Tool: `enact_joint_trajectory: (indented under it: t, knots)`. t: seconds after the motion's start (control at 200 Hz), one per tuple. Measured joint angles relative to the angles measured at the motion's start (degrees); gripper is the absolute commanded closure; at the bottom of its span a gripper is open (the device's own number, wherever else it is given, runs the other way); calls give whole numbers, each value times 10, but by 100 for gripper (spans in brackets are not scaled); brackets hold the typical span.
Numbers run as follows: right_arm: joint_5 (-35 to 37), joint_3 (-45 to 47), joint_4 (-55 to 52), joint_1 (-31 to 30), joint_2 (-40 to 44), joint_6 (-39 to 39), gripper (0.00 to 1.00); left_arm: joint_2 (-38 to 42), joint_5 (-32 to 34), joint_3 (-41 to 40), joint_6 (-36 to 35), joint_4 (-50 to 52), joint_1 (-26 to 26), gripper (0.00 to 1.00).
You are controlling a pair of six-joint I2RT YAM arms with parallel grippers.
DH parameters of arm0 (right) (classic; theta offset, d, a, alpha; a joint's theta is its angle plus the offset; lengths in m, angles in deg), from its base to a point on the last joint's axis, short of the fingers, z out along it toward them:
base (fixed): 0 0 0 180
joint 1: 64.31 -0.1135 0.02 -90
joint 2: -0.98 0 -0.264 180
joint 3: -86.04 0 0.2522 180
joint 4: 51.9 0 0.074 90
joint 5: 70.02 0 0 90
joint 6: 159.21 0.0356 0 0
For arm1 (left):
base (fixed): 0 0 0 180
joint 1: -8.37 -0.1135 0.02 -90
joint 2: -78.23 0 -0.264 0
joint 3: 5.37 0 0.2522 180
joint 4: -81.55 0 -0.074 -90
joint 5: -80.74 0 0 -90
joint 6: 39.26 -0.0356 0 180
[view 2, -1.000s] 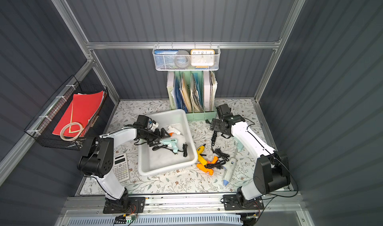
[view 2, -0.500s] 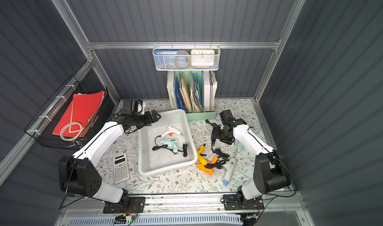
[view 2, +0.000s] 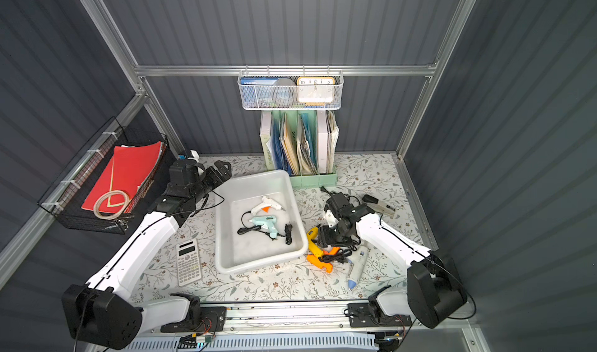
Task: Put the hot melt glue gun into the storage box
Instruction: Pick up the hot melt adhesive gun from the center of the board.
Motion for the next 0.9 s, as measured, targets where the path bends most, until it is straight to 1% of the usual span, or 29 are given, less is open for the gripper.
enact_joint_trajectory:
  t: [0.15, 0.385, 0.685, 0.901]
  knots:
    - [-1, 0, 8, -14, -5, 3, 44, -16, -1, 0, 10, -20, 0, 0]
    - [4, 0, 29, -45, -41, 14, 44, -36, -9, 0, 21, -37, 0, 0]
    - [60, -9, 31, -68, -84, 22, 45, -42, -24, 0, 31, -56, 0, 0]
    - [75, -18, 33, -92, -103, 23, 44, -53, -32, -2, 39, -66, 0, 0]
